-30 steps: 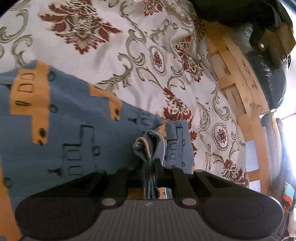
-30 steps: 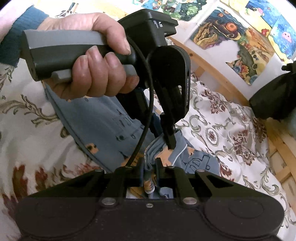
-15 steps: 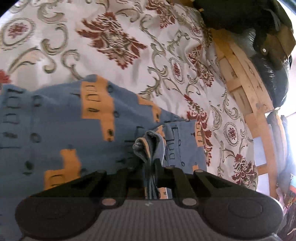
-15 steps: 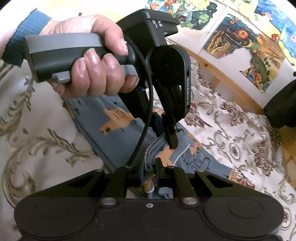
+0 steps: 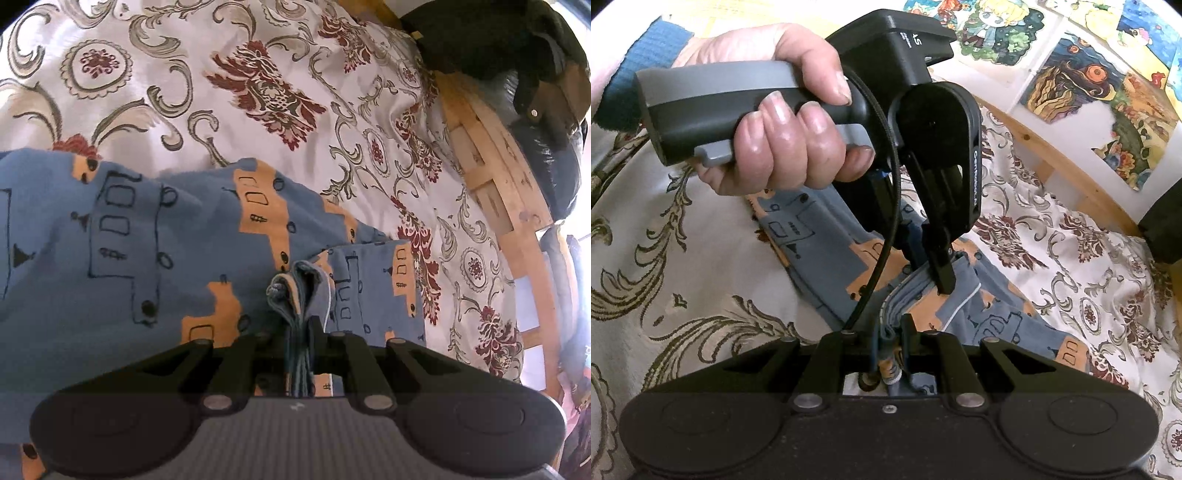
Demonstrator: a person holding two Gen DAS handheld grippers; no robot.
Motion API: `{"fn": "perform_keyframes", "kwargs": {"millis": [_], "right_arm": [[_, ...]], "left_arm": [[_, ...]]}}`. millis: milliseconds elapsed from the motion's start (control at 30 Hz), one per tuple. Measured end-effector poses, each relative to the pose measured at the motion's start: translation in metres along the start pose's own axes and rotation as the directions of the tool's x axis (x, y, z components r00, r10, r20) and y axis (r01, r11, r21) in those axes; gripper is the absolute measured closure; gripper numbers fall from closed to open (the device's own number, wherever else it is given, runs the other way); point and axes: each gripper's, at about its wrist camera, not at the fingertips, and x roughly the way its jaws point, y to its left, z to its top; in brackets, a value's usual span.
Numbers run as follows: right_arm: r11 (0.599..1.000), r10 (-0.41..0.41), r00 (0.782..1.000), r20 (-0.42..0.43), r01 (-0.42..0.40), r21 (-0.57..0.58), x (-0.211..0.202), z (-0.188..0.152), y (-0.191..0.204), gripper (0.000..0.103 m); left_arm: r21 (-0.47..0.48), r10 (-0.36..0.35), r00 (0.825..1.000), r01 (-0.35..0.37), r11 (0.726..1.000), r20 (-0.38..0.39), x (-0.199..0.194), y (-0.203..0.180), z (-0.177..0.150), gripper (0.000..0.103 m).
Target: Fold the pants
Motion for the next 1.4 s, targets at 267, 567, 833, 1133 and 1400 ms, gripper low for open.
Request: {"fn": "perform_keyframes", "kwargs": {"millis": [267, 567, 833, 1133, 1400], "right_arm": [[1.0, 0.024, 0.999, -0.023, -0.024, -0.01, 0.008, -0.001, 0.004, 0.089], [0.995, 0.088, 0.996, 0.013, -0.089, 0.035, -0.027, -0.007, -0.057, 0.029], [0.984, 0.144, 0.988, 0.054, -0.148, 0.094, -0.008, -0.041, -0.176, 0.006], [0.932, 0.248, 0.969, 0.005, -0.24, 0.272, 0.06, -0.071, -0.218, 0.078], [0.889, 0.153, 0.987, 0.044, -0.157, 0.43, 0.046, -0.075, -0.246, 0.08]], "left_arm": [[0.005, 0.025, 1.0, -0.025, 1.0, -0.003, 0.001, 0.008, -0.001, 0.089], [0.073, 0.152, 0.974, -0.166, 0.983, 0.167, -0.043, -0.014, -0.011, 0.06], [0.2, 0.094, 0.96, -0.149, 0.968, 0.262, -0.024, -0.081, -0.044, 0.028], [0.065, 0.091, 0.968, -0.11, 0.992, 0.236, 0.012, -0.034, -0.049, 0.049], [-0.042, 0.091, 0.961, -0.083, 0.996, 0.262, -0.019, -0.023, -0.054, 0.043]]}}
